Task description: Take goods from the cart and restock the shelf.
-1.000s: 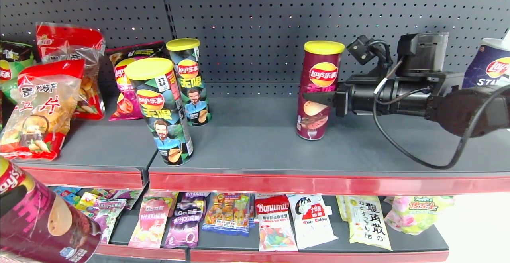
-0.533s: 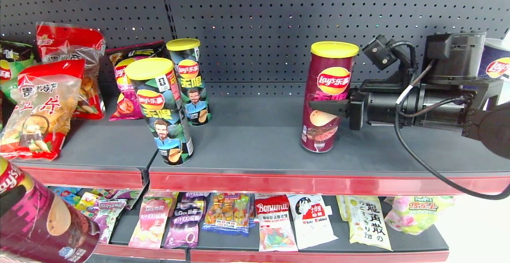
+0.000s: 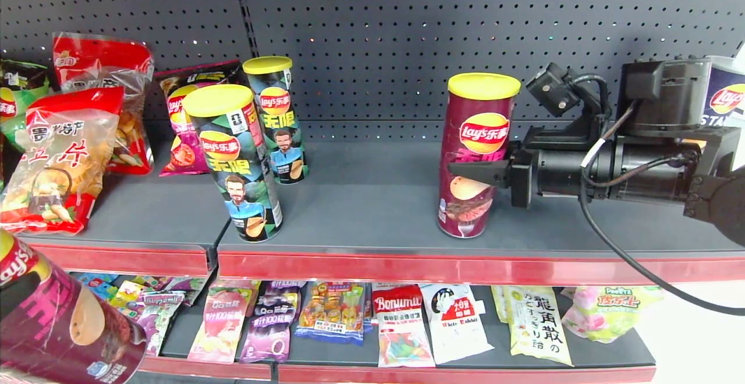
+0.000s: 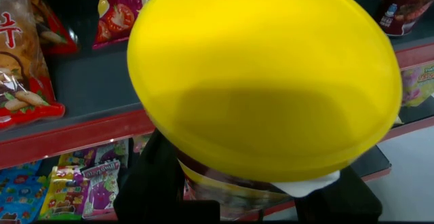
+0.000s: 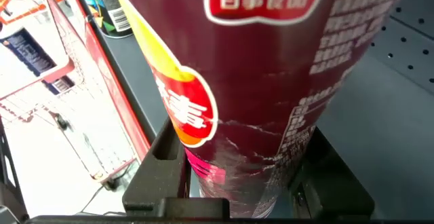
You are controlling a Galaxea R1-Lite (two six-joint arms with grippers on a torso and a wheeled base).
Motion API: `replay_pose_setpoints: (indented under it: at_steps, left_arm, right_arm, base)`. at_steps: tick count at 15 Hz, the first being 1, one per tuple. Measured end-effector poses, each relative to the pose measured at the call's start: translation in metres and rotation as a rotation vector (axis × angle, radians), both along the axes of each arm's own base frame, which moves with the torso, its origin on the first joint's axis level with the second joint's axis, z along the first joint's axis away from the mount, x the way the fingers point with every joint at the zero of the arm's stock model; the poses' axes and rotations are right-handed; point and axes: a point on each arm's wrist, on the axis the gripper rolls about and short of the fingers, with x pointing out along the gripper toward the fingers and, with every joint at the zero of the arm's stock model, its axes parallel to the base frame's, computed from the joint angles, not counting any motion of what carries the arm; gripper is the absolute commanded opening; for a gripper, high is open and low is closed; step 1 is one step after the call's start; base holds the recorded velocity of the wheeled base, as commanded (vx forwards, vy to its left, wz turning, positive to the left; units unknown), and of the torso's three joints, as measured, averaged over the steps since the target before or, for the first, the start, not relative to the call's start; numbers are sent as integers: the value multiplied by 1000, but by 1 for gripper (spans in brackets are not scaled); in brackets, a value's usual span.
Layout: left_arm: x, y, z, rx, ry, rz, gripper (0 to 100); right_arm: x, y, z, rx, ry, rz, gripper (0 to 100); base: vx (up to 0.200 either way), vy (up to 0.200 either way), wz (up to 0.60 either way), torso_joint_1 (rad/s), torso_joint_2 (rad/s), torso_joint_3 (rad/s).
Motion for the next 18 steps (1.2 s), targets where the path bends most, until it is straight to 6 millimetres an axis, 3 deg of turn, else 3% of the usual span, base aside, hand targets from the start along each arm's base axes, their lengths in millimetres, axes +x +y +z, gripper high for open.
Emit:
replay_pose_setpoints:
  at_steps: [9,18]
  left_arm:
    - [0,0,2,0,-7,0,0]
    - [0,0,1,16,-10,-8,0]
  right_arm:
    - [-1,1,-7,-20,4,9,0]
    - [-17,-2,-17,-14,-5,-6,0]
  base:
    - [0,0,0,0,0,0]
    - [0,0,0,0,0,0]
